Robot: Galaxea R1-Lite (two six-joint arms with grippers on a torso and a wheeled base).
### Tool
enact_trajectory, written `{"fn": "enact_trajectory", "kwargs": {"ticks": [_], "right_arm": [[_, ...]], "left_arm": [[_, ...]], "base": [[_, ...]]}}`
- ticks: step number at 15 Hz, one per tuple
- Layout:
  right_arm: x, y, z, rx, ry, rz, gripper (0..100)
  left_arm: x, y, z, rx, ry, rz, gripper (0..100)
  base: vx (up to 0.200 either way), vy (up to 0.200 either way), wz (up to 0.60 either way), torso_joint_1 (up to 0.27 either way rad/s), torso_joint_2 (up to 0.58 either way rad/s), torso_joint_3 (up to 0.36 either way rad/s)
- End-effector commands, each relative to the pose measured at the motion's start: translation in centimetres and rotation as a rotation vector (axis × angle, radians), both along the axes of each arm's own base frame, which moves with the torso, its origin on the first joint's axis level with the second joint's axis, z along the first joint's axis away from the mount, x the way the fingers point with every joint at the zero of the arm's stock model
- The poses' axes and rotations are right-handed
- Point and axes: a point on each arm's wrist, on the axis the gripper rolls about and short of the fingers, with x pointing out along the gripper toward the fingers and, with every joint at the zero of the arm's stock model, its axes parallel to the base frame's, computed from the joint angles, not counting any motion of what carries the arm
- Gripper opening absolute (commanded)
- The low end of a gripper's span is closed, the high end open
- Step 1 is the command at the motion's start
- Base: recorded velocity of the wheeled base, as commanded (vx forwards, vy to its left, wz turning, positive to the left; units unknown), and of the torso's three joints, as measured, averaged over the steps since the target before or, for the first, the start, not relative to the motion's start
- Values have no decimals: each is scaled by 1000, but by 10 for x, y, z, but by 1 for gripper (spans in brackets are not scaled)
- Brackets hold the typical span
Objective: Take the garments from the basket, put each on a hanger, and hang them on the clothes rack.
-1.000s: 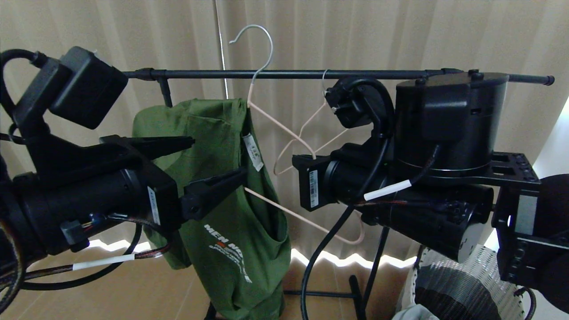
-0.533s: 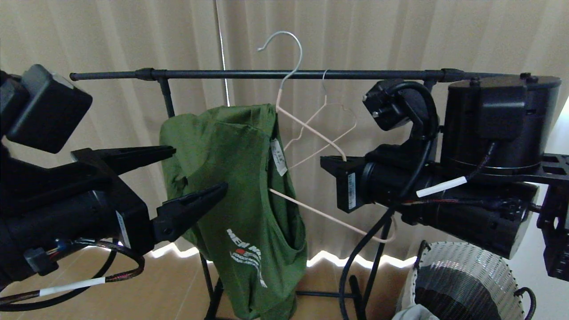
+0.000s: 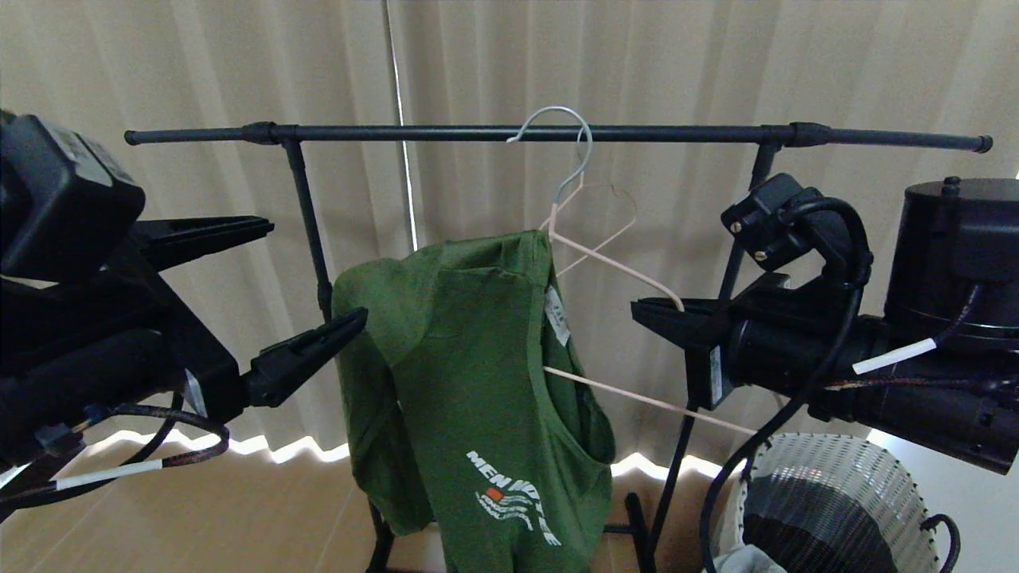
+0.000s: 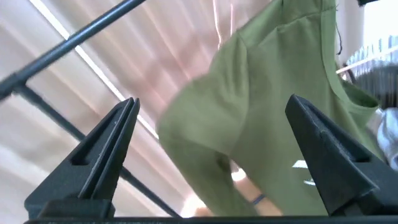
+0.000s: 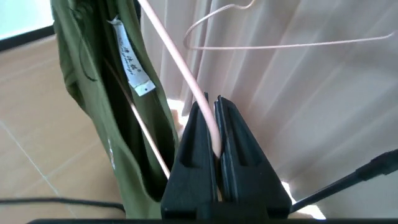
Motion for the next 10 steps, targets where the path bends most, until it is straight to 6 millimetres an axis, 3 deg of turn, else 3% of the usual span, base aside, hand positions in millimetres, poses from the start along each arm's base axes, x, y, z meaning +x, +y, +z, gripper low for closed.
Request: {"fn": "enact_trajectory", "kwargs": {"ticks": [1,10], "right_arm": [[-2,-2,-1,-10,-5,29,0],[-7,4,1,-6,-10,127,0]], "left_arm": [[11,-2,-4,69,-14,-20,100],[43,-23,-8,171,-25,-97,100]], "base": [[0,0,0,0,0,0],[0,0,0,0,0,0]]}}
